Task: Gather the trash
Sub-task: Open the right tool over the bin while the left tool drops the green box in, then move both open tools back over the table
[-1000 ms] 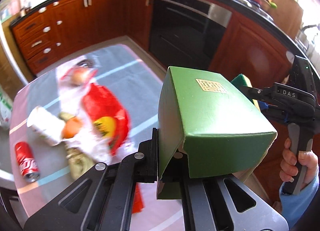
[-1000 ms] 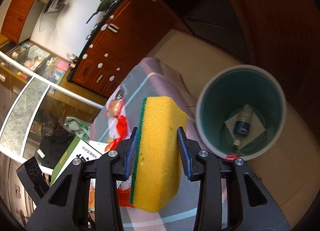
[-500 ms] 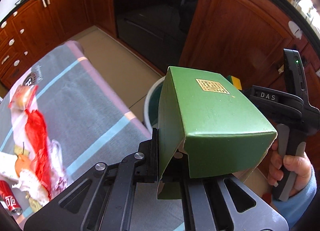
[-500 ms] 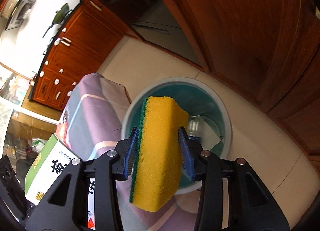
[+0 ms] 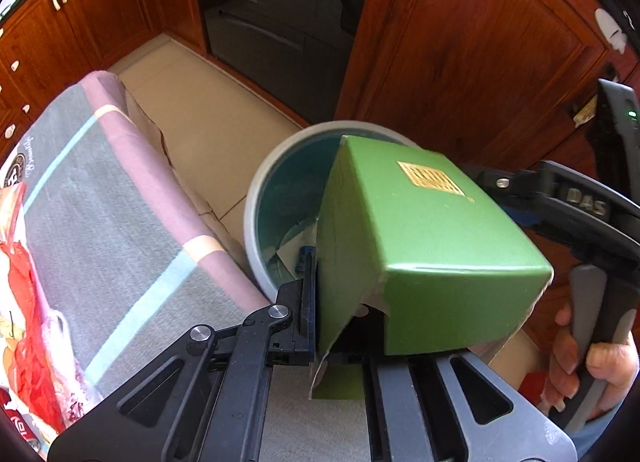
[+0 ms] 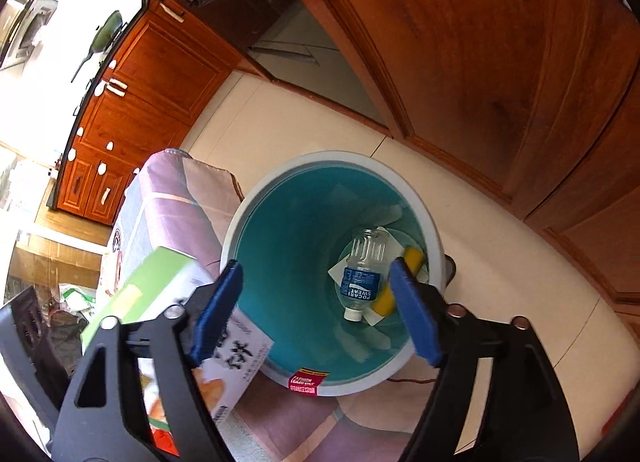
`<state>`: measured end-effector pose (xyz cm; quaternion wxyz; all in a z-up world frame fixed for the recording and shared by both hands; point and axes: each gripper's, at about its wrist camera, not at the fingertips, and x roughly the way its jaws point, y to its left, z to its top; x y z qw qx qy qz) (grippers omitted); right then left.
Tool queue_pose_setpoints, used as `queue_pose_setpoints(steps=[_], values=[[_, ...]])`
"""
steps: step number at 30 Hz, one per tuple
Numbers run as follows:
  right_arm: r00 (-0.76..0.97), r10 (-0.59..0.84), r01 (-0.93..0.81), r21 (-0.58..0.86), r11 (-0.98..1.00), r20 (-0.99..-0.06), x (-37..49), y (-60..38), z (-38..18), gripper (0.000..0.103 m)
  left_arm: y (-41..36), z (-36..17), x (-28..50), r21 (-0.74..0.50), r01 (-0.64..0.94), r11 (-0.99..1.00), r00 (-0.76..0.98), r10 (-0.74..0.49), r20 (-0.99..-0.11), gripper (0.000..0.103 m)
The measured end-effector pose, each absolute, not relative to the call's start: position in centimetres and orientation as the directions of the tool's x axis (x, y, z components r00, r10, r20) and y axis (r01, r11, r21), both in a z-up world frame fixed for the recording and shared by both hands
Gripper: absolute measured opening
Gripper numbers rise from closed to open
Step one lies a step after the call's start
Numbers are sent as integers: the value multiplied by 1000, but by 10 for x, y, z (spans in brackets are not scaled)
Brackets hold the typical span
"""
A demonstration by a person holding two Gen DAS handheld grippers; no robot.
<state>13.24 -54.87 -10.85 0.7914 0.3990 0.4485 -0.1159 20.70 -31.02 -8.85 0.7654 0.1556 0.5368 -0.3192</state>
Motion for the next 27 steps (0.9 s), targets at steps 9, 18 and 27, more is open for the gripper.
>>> queue_pose_setpoints(steps=[9,18,27], values=[[542,182,578,521,629,-821,127,-552,-114,76,-309,-81,206,-85,649,756,259,-325,-910,57],[517,198,590,514,623,-833,127,-541,-115,85,-290,-66,190,-75,641,764,289,-331,-898,80],[489,226,576,507,642,-842,124,-511,-104,87,-251,-49,167,-88,603,793,314,-337,-888,90]])
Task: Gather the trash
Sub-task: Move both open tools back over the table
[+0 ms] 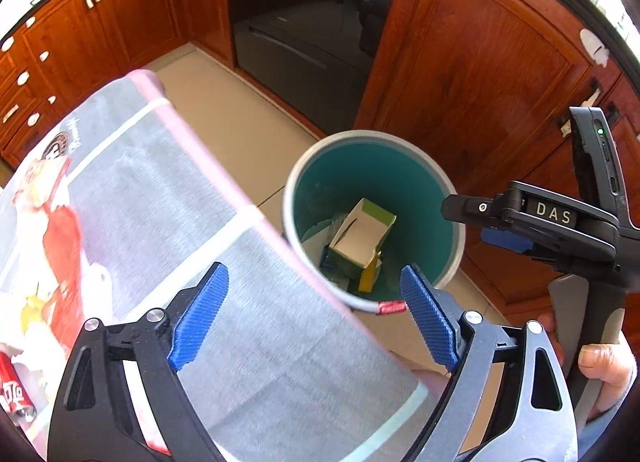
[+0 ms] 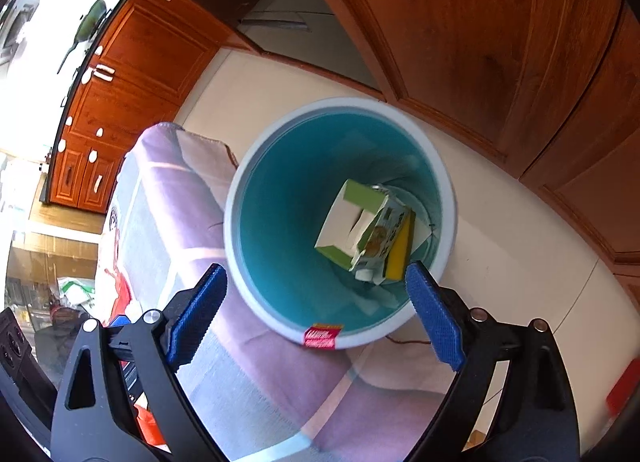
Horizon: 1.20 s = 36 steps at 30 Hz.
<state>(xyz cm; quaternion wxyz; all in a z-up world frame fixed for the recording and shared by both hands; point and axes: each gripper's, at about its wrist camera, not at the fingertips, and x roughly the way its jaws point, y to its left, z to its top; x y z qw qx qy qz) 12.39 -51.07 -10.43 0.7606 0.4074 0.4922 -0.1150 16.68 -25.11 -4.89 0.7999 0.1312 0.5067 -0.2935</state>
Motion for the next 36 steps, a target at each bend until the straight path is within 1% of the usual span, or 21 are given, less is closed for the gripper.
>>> queue_pose_setpoints(steps=[12,20,26,32,36], values=[[485,276,451,508,734,-830,126,-424,-66,87,-142,-15,143,-106,480,871,407,-328,-853,96],[458,313,340,490,803,-832,138,-345,-40,89,-55,-2,130,-128,370,920,458,-301,-837,97],[423,318,235,442,866,-848,154,-272,-21,89,17,0,128,-172,259,950,495,-283,-821,98],[400,304,93,368,925,-865,183,-192,-3,89,100,-4,137,-205,110,973,527,-232,-818,98],[375,303,1,327,945,-876,205,-142,-3,89,153,-12,148,-236,-2,972,533,-198,-823,98]])
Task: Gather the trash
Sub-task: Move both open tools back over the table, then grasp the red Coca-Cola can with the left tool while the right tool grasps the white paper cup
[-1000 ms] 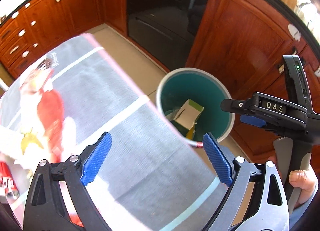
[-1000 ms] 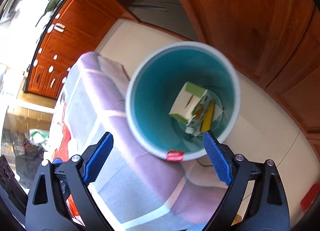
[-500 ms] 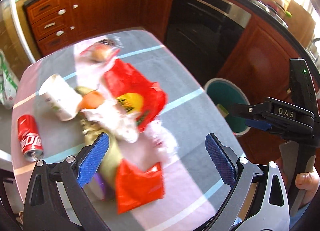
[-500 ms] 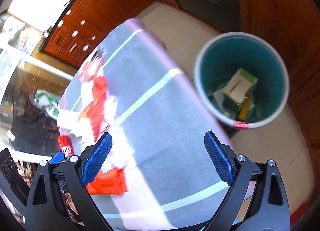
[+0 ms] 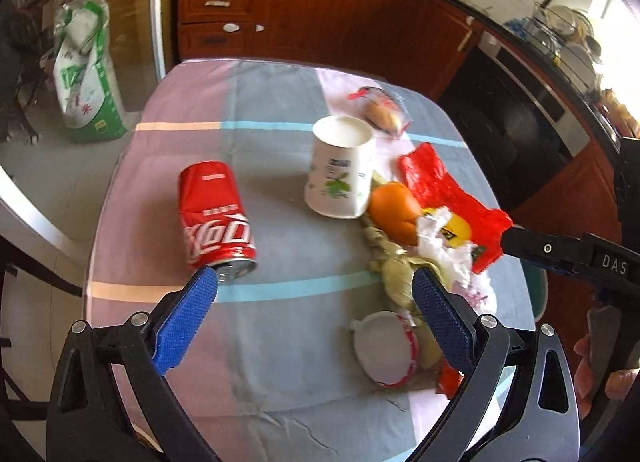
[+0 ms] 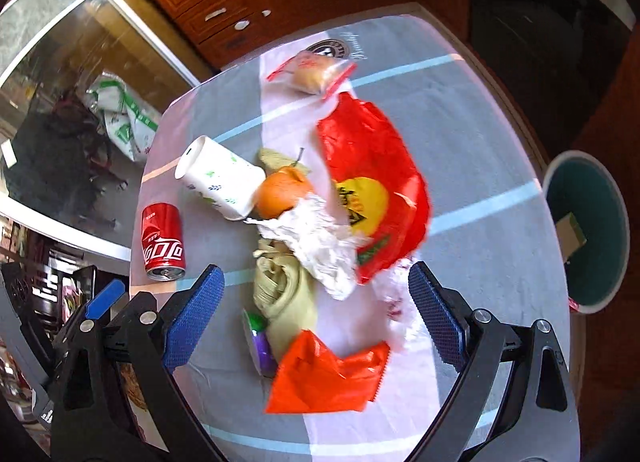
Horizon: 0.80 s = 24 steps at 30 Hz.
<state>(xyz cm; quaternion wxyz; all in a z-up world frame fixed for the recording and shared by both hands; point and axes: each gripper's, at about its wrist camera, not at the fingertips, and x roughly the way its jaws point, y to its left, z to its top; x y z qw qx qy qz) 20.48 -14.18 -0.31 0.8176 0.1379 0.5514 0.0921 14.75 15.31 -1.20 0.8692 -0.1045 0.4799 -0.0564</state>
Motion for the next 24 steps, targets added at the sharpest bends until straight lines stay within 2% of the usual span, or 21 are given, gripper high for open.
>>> queue_pose_setpoints(steps=[9,20,21,22,23,24], values=[[346,311,-199,255,946,-885,260,-46,-18,89,219,-38,166,-263,-143,954,500,-160,-851,98],[381,255,-268,158,950,-889,306,-8,-41,88,231,-61,189,-261,-175,949,450,-159,-879,98],[386,254,-271,155,950,-887,307,-7,-43,86,228,-63,192,-259,-174,950,443,-160,-882,98],[387,261,-276,159,948,-884,308,-6,-44,70,227,-65,195,-258,-173,951,438,-160,-885,98],[377,266,-279,165,946,-887,310,-6,-45,59,225,-67,197,-256,-171,951,433,-161,-887,98],[379,275,-277,175,945,-884,310,-7,-46,58,222,-69,200,-253,-169,953,426,-161,-891,98]])
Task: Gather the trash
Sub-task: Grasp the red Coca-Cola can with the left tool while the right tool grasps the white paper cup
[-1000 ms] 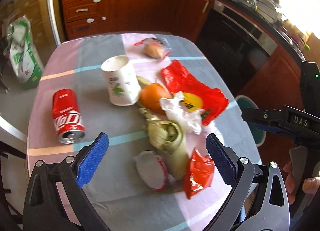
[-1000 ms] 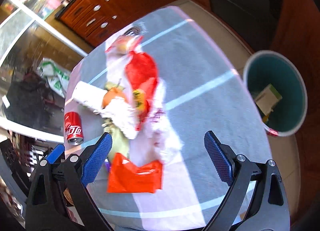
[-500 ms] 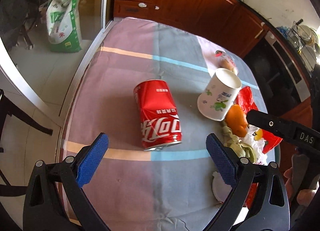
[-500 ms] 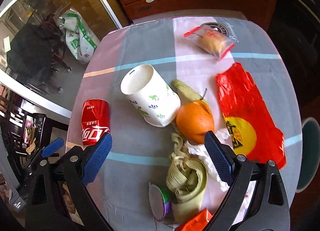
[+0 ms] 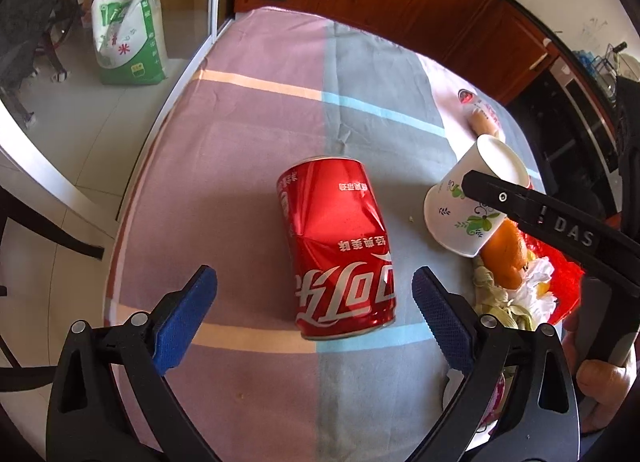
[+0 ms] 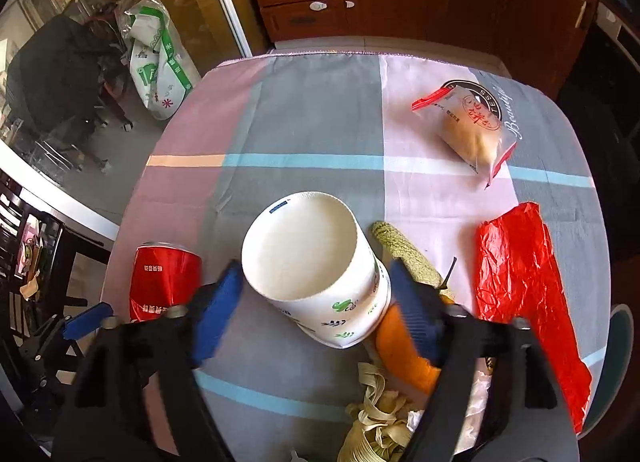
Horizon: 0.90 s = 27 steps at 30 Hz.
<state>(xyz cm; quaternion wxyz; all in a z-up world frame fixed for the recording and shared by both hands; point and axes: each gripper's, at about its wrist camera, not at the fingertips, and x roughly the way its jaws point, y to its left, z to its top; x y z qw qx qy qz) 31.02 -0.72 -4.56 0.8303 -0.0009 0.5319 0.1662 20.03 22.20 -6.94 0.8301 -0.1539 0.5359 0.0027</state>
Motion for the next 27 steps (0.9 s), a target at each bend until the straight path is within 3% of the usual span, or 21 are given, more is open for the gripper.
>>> queue_pose_setpoints(steps=[8,11,15,27], values=[[374,377,-241,304,922,-847,306,-29,-29,58,210,-86,219,-217,-176,960,397,-133,-908,96],[377,392,-245,318,916,-839,302,-33,-23,58,206,-87,218,-212,-160,964,393,-135,-910,57],[374,416,-245,344,906,-829,297,-41,-19,58,200,-78,208,-169,-149,974,418,-92,-904,56],[419,480,-212,431,877,-771,262,-89,15,58,180,-16,173,-189,-107,976,520,-107,-847,56]])
